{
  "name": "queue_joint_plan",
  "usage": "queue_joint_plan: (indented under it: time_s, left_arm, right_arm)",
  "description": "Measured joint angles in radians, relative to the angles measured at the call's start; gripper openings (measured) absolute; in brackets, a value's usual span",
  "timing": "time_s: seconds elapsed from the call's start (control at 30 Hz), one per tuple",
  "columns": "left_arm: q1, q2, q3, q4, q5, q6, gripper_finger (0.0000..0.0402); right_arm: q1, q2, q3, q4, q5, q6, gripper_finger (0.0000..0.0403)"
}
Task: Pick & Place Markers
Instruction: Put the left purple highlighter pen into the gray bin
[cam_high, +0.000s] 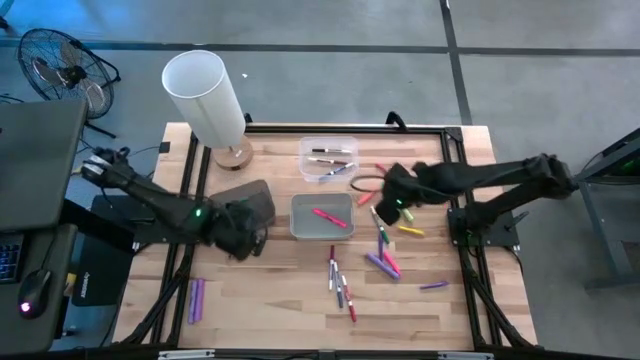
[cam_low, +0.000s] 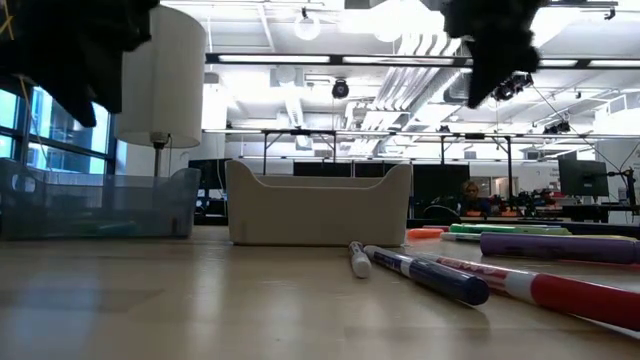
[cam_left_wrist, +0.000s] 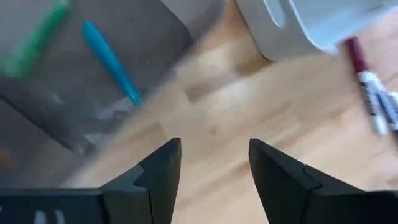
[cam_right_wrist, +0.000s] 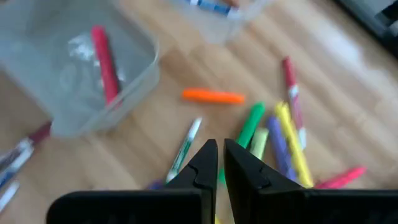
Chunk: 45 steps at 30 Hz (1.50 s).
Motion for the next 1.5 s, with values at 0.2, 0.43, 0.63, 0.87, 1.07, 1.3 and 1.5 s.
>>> queue_joint_plan:
  time_s: [0.2,0.43,0.63,0.87,1.07,1.3,1.5]
  left_arm:
    - [-0.162,0.094,0.038,-0.1,0.081,-0.327,0.0186]
    - [-0.262,0.193,0.036,-0.102,0.291,-0.467,0.0186]
    - [-0.303,0.258,0.034,-0.1,0.427,-0.545,0.0185]
    - [-0.383,0.269,-0.025,0.041,0.52,-0.687,0.0185]
    - [-0.436,0.28,-0.065,0.083,0.548,-0.705,0.0185]
    - [-0.476,0.317,-0.065,0.084,0.627,-0.734,0.0185]
    - [-0.471,0.357,-0.064,0.101,0.64,-0.711,0.0185]
  right_arm:
    - [0.127,-0.112,-0.148,0.025,-0.001,0.158,0.0016]
    - [0.222,-0.15,-0.245,0.087,-0.01,0.238,0.0016]
    - [0.243,-0.15,-0.252,0.127,-0.001,0.239,0.0016]
    - [0.242,-0.15,-0.252,0.168,0.003,0.219,0.0016]
    - [0.242,-0.15,-0.252,0.17,0.009,0.217,0.0016]
    - [0.242,-0.15,-0.252,0.172,0.006,0.22,0.0016]
    - [0.242,-0.15,-0.251,0.185,0.009,0.206,0.0016]
